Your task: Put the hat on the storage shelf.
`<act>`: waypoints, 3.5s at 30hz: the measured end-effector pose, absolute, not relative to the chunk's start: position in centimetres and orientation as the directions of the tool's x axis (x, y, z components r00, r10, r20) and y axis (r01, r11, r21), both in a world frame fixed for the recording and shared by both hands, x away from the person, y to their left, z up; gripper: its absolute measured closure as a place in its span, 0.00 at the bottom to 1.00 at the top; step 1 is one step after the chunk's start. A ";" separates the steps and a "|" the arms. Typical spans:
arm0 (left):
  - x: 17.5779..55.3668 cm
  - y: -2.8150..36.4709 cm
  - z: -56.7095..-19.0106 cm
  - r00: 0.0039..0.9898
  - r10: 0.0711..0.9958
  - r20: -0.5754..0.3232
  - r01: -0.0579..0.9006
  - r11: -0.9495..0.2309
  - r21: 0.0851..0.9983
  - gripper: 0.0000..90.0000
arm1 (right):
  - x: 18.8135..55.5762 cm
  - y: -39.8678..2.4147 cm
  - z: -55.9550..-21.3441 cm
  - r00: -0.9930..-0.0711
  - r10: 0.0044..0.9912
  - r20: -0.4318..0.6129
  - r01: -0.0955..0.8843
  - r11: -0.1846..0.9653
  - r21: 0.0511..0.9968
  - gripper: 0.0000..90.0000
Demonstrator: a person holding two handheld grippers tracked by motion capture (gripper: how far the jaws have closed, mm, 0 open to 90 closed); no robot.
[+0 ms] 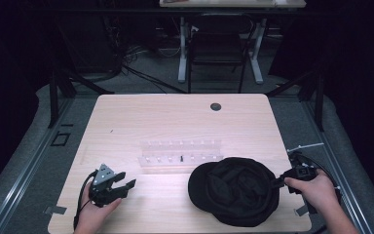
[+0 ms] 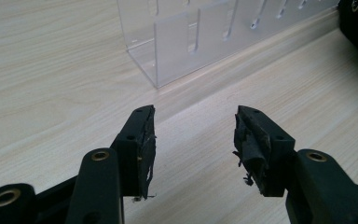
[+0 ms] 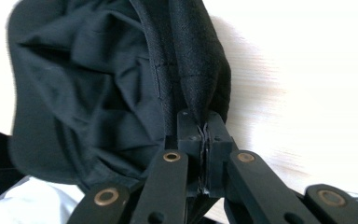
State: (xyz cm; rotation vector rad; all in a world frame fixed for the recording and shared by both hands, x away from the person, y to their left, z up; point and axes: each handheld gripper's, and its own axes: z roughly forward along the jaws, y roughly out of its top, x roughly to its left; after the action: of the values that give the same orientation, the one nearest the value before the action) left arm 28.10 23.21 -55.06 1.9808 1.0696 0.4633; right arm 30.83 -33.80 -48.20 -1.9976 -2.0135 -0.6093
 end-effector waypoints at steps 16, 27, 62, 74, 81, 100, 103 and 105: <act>28.1 23.2 -55.1 0.571 0.819 -0.059 0.519 -0.304 0.799 0.53 | 30.9 -32.1 -44.1 -0.083 0.866 0.493 0.989 0.011 0.148 0.98; 28.1 23.2 -55.1 0.572 0.818 -0.058 0.519 -0.307 0.798 0.53 | 31.1 -31.3 -42.6 -0.082 0.875 0.478 0.988 0.009 0.153 0.98; 28.2 23.3 -54.9 0.573 0.817 -0.063 0.521 -0.304 0.797 0.53 | 31.0 -29.2 -34.6 -0.158 0.725 0.670 0.976 0.012 0.216 0.98; 28.2 23.3 -55.0 0.568 0.821 -0.065 0.520 -0.297 0.801 0.53 | 31.2 -29.4 -33.2 -0.146 0.714 0.685 0.973 -0.020 0.229 0.98; 28.1 23.3 -55.0 0.567 0.821 -0.067 0.522 -0.294 0.801 0.53 | 31.3 -29.7 -31.4 -0.164 0.712 0.683 0.964 -0.033 0.266 0.98; 28.1 23.2 -55.0 0.569 0.819 -0.071 0.522 -0.293 0.801 0.52 | 32.6 -28.9 -27.9 -0.215 0.693 0.688 0.940 -0.044 0.338 0.98; 28.1 23.3 -55.0 0.572 0.818 -0.069 0.521 -0.296 0.801 0.52 | 33.1 -28.5 -27.7 -0.217 0.692 0.689 0.937 -0.051 0.346 0.98; 28.1 23.3 -55.0 0.571 0.818 -0.070 0.521 -0.295 0.801 0.52 | 33.3 -28.4 -27.6 -0.220 0.691 0.689 0.936 -0.049 0.348 0.98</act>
State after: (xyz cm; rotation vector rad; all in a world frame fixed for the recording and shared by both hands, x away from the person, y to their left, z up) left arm 28.07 23.27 -54.98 1.9718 1.0730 0.4524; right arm 33.32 -28.41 -27.63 -1.7349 -1.9262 -1.1406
